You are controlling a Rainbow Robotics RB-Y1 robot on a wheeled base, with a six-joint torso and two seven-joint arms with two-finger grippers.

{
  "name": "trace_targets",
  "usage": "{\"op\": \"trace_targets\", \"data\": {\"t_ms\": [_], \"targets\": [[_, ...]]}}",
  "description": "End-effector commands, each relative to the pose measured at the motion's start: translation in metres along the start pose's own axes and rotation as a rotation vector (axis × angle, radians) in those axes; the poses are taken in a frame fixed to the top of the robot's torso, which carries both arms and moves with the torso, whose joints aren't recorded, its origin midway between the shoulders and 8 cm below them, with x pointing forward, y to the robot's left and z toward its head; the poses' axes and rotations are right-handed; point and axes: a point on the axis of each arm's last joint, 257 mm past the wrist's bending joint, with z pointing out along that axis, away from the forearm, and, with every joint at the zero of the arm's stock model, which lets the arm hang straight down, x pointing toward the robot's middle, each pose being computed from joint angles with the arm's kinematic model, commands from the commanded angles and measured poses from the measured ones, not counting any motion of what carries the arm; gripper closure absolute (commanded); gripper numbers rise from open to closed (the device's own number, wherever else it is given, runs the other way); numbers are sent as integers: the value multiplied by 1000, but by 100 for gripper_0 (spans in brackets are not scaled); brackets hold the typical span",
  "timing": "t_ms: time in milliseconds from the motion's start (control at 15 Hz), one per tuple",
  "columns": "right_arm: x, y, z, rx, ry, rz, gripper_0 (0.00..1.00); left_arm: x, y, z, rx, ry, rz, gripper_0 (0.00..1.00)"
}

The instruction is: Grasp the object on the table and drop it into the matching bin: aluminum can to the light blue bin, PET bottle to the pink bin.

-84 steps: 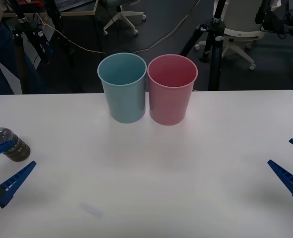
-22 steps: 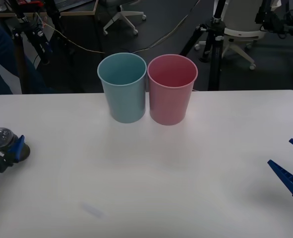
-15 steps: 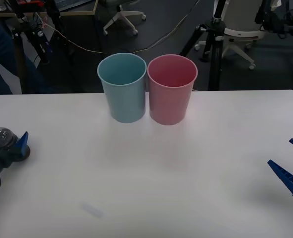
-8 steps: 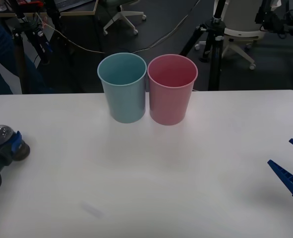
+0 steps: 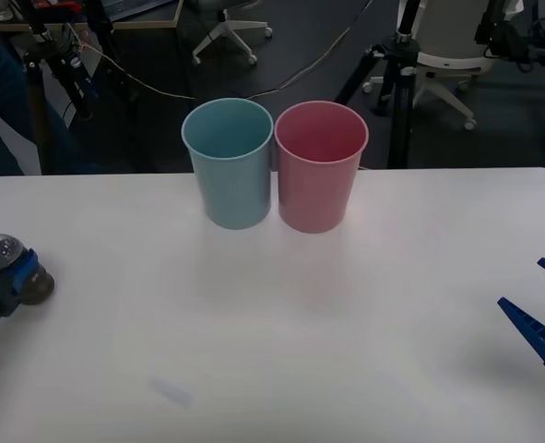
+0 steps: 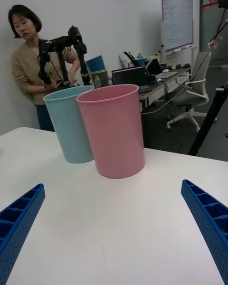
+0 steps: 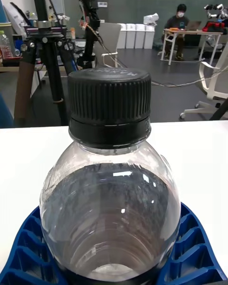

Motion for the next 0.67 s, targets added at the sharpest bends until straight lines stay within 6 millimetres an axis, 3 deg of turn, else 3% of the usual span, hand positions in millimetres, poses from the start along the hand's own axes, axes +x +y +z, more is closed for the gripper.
{"op": "trace_targets", "data": {"t_ms": [67, 400, 667], "targets": [[0, 0, 0, 0, 0, 0, 0, -7, -15, -21, -3, 13, 26, 100], [0, 0, 0, 0, 0, 0, 0, -19, -74, -51, 97, 44, -18, 100], [0, 0, 0, 0, 0, 0, 0, -37, -133, -73, 228, 66, -13, 100]]}}
